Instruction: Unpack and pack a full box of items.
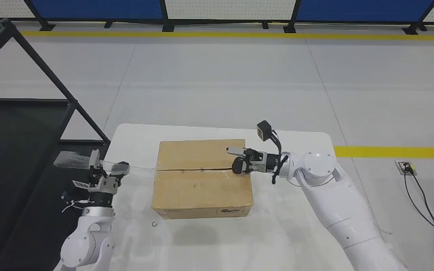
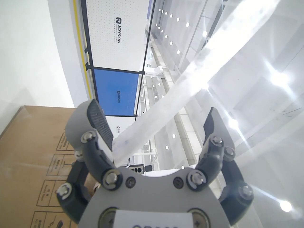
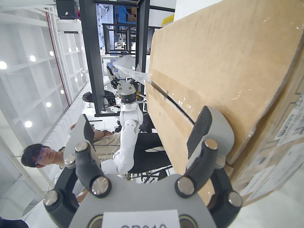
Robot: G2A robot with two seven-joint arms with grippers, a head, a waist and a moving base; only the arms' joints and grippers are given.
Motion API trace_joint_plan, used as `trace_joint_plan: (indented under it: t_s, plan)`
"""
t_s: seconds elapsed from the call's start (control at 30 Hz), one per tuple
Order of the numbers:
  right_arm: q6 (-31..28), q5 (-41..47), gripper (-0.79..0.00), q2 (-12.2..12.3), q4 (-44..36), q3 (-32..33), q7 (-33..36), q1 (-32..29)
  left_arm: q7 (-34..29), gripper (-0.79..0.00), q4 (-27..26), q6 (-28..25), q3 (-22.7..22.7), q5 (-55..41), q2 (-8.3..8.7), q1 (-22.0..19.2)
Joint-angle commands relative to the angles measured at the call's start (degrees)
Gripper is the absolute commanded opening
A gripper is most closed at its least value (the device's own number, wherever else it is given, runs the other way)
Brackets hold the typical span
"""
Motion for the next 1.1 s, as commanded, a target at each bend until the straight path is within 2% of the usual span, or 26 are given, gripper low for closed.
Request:
trace_joint_plan:
  t_s: [0.0, 0.63, 1.07]
  plan:
    - [0.06, 0.24, 0.000, 0.02, 0.26, 0.09, 0.08, 0.04, 0.85, 0.000, -1.01, -0.37, 0.16, 1.00, -0.13, 0.22]
    - [0.84, 0.99, 0.000, 0.26, 1.74, 0.20, 0.71, 0.38, 3.82, 0.000, -7.27, -0.95, 2.34, 7.00, -1.39, 1.50]
    - [0.48, 2.04, 0.000, 0.70, 1.36, 1.33, 0.22, -0.68, 5.48, 0.000, -9.71, -0.29, 6.21, 14.12, -2.37, 0.73]
